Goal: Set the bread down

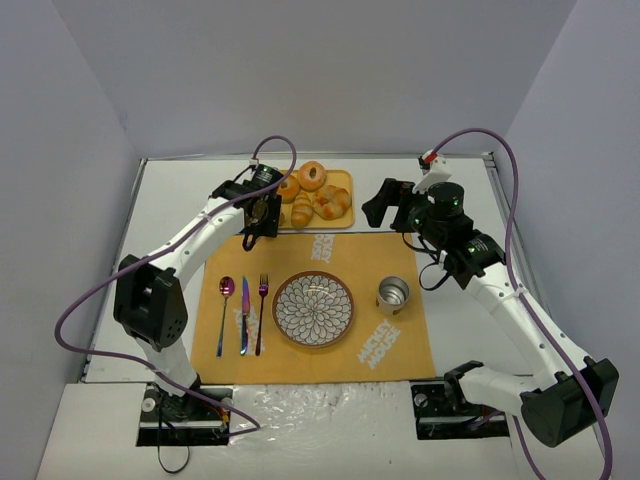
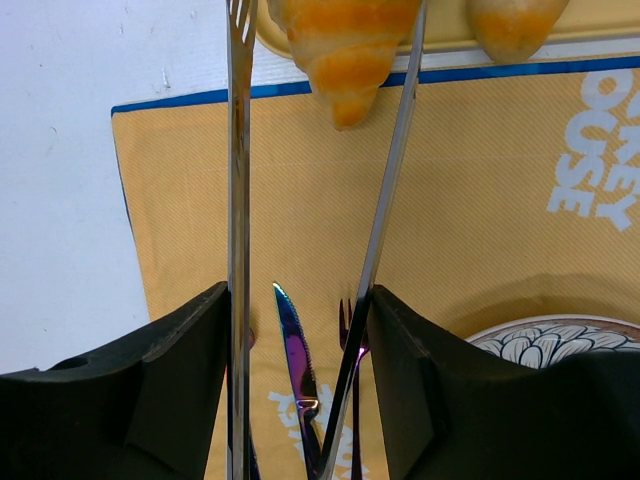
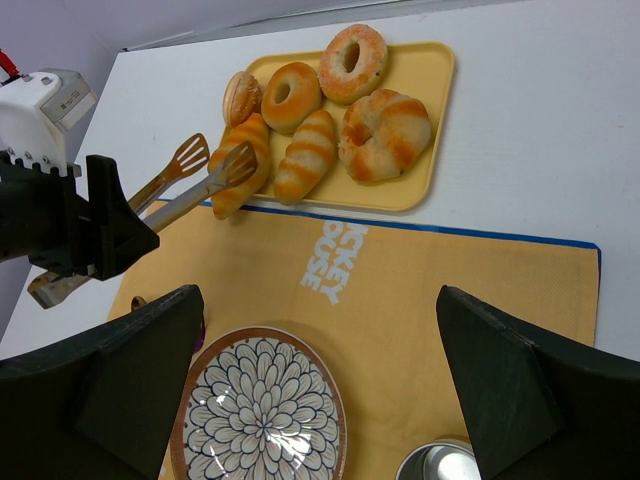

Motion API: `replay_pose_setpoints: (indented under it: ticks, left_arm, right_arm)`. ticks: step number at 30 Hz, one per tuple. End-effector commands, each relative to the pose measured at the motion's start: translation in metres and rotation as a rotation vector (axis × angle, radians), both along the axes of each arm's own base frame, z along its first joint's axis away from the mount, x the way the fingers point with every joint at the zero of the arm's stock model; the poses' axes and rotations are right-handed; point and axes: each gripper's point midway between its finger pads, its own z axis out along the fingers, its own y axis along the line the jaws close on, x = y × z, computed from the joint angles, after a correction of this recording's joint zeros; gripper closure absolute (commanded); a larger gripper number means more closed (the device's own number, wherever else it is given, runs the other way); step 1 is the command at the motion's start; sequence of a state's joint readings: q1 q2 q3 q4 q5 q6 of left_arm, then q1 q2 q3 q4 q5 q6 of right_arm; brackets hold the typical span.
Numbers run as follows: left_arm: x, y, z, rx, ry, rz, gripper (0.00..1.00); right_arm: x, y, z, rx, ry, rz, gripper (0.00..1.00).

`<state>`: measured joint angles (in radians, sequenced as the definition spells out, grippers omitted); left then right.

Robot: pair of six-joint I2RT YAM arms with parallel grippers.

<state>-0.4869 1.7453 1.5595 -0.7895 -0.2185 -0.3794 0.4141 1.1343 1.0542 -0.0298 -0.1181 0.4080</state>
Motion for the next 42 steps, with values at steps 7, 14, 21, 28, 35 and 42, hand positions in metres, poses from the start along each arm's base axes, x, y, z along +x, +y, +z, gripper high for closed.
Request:
replay_pose_setpoints:
  ticks: [7, 14, 21, 28, 35, 42]
  left_arm:
    - [0.012, -0.01, 0.033, -0.016, -0.097, 0.0, 0.5]
    - [0.012, -0.006, 0.028, 0.014, -0.084, 0.008, 0.5]
    - [0.012, -0.01, 0.024, 0.022, -0.07, 0.0, 0.5]
    - [0.01, -0.011, 0.024, 0.026, -0.066, -0.004, 0.55]
    - [0.007, -0.01, 0.024, 0.032, -0.061, -0.005, 0.76]
    - [0.002, -0.008, 0.04, 0.032, -0.083, -0.003, 0.99]
  right_arm:
    - [0.0, -0.002, 0.023, 0.021, -0.078, -0.013, 0.0]
    - [0.0, -0.002, 0.021, 0.018, -0.074, -0.015, 0.0]
    - [0.0, -0.002, 0.021, 0.018, -0.074, -0.015, 0.0]
    - [0.0, -0.002, 0.019, 0.015, -0.071, -0.013, 0.0]
    - [0.0, -0.003, 0.019, 0.015, -0.069, -0.016, 0.0]
    - [0.001, -0.002, 0.018, 0.013, -0.068, -0.016, 0.0]
